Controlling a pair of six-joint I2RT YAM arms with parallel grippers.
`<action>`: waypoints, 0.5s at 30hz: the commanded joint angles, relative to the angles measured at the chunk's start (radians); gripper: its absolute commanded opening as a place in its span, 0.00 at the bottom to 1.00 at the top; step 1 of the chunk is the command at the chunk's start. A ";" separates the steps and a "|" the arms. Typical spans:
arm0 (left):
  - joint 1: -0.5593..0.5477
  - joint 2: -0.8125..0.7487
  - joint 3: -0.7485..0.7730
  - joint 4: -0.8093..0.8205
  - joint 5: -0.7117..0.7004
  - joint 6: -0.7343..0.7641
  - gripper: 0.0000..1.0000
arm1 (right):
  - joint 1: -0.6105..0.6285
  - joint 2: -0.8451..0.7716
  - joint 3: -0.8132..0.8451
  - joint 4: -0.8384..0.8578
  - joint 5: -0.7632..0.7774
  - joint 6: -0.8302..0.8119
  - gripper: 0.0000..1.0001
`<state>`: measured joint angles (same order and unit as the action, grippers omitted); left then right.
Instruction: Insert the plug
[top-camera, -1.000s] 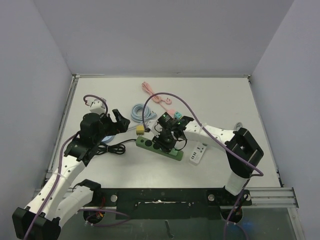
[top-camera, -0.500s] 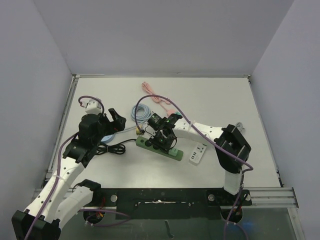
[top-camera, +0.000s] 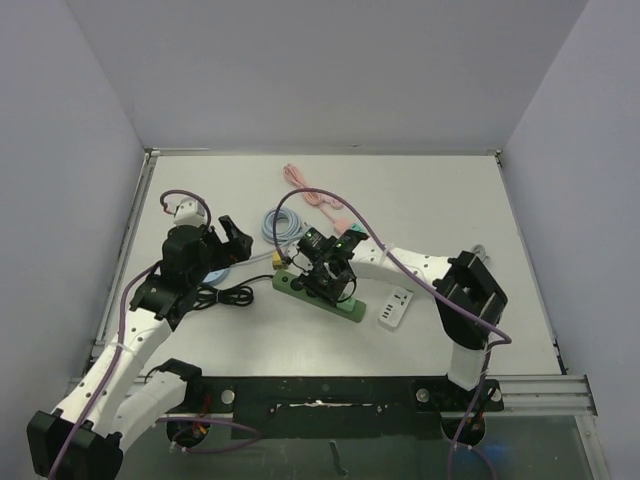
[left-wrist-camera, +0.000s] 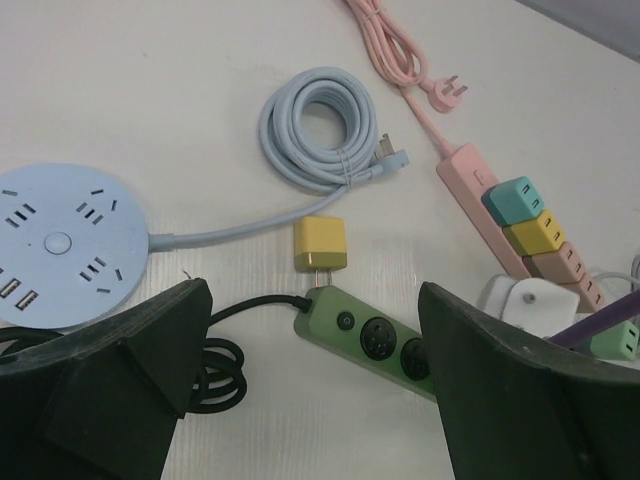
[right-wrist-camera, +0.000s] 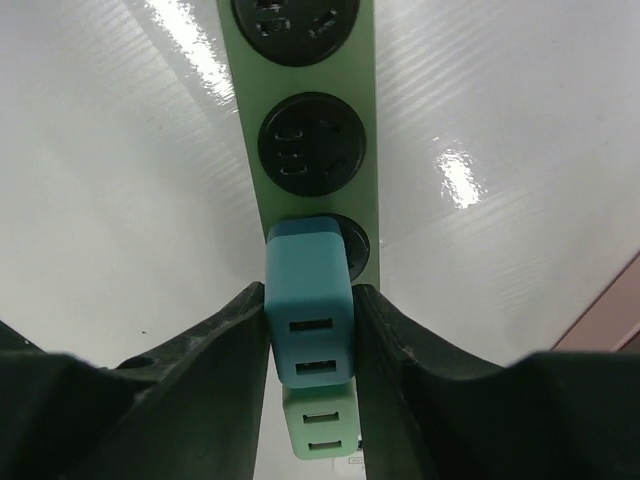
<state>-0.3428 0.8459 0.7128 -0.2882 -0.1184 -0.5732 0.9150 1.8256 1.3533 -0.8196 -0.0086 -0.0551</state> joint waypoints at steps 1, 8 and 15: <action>0.007 0.059 0.012 0.046 0.045 -0.031 0.85 | -0.037 -0.116 0.008 0.123 0.019 0.094 0.41; -0.006 0.267 0.028 0.089 0.071 -0.069 0.85 | -0.039 -0.325 -0.105 0.309 0.056 0.240 0.63; -0.130 0.514 0.137 0.130 -0.040 -0.049 0.85 | -0.037 -0.504 -0.335 0.551 0.062 0.381 0.66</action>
<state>-0.3977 1.2537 0.7280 -0.2413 -0.0872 -0.6327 0.8749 1.3808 1.1091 -0.4461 0.0269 0.2161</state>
